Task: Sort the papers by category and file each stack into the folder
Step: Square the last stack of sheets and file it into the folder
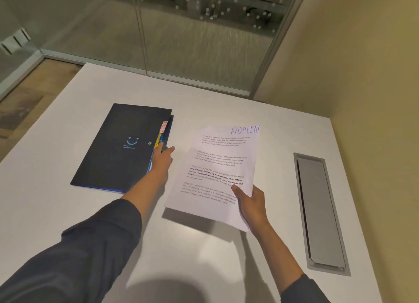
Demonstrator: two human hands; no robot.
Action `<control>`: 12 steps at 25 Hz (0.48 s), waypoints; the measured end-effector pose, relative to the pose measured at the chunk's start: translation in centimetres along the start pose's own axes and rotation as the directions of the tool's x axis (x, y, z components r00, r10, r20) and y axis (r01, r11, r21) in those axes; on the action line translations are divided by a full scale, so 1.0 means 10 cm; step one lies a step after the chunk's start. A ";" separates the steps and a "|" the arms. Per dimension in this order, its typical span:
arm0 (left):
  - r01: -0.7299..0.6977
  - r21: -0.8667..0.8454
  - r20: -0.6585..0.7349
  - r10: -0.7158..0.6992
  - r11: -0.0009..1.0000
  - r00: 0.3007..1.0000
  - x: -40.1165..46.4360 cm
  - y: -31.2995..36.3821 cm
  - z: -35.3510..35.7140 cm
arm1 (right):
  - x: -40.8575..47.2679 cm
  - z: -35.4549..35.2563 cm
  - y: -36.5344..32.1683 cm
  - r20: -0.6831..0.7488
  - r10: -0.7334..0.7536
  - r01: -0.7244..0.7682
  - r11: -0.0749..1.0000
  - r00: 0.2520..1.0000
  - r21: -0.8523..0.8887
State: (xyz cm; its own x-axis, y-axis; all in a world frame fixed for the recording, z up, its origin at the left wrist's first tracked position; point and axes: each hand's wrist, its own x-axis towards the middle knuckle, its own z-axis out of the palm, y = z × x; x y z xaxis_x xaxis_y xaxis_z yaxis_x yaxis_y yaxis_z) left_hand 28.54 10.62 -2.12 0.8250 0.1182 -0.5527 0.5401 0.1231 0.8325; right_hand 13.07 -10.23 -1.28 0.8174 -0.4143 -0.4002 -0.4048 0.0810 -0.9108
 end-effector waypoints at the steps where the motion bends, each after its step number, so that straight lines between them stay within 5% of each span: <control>1: -0.007 -0.027 -0.014 0.006 1.000 1.000 0.04 0.00 0.01 | 0.01 0.00 0.00 0.009 0.001 -0.001 1.000 1.000 0.017; 7: -0.164 0.253 0.044 0.158 0.954 0.987 0.10 -0.16 0.05 | 0.11 -0.04 0.04 0.013 0.021 -0.022 0.995 1.000 0.092; 12: -0.443 0.711 0.251 0.391 0.547 0.885 0.25 -0.27 -0.17 | 0.19 -0.02 0.00 0.013 0.021 -0.022 0.995 1.000 0.099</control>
State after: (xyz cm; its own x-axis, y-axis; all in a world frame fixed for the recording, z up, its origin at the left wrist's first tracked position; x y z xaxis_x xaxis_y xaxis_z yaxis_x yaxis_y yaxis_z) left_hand 28.82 12.26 -5.84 0.9836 -0.0942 -0.1541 0.0482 -0.6854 0.7266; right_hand 14.51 -11.19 -2.02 0.8140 -0.4006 -0.4207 -0.3806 0.1794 -0.9072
